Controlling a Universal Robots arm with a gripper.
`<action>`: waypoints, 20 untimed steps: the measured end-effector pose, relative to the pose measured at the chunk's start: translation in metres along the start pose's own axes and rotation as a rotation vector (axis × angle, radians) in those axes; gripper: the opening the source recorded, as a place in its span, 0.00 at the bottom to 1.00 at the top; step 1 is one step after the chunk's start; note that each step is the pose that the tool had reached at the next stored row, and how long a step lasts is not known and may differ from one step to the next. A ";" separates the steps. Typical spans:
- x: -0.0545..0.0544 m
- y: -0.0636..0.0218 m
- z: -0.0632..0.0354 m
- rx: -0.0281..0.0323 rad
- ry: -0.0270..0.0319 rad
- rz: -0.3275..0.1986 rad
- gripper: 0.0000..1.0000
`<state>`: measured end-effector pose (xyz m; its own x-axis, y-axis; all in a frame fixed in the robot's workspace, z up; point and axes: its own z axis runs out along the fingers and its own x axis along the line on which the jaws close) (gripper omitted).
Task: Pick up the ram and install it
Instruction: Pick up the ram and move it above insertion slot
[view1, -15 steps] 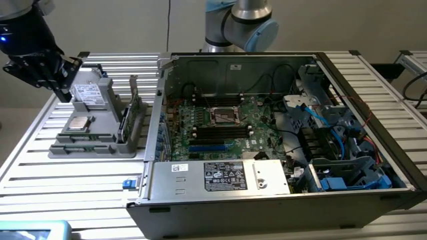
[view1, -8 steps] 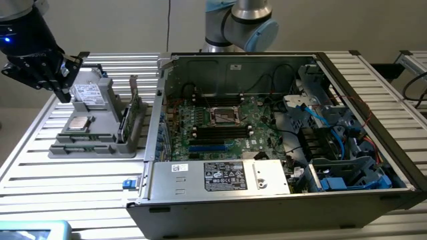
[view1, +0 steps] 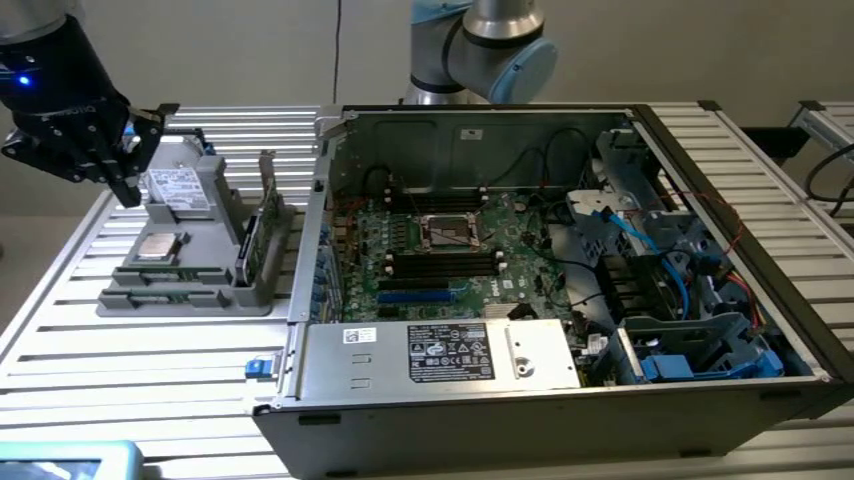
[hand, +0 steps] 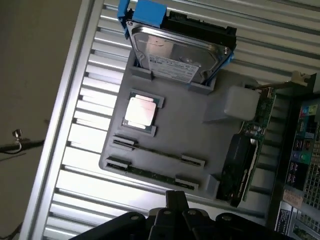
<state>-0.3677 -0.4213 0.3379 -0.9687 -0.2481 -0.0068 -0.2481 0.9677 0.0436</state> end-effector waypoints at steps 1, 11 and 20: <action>0.000 0.0000 0.0001 -0.0001 0.0008 -0.018 0.11; 0.000 0.0000 0.0008 -0.0014 0.0087 -0.200 0.11; 0.000 -0.0001 0.0012 -0.0025 0.0159 -0.363 0.11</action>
<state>-0.3677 -0.4213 0.3367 -0.8175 -0.5759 -0.0068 -0.5756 0.8165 0.0437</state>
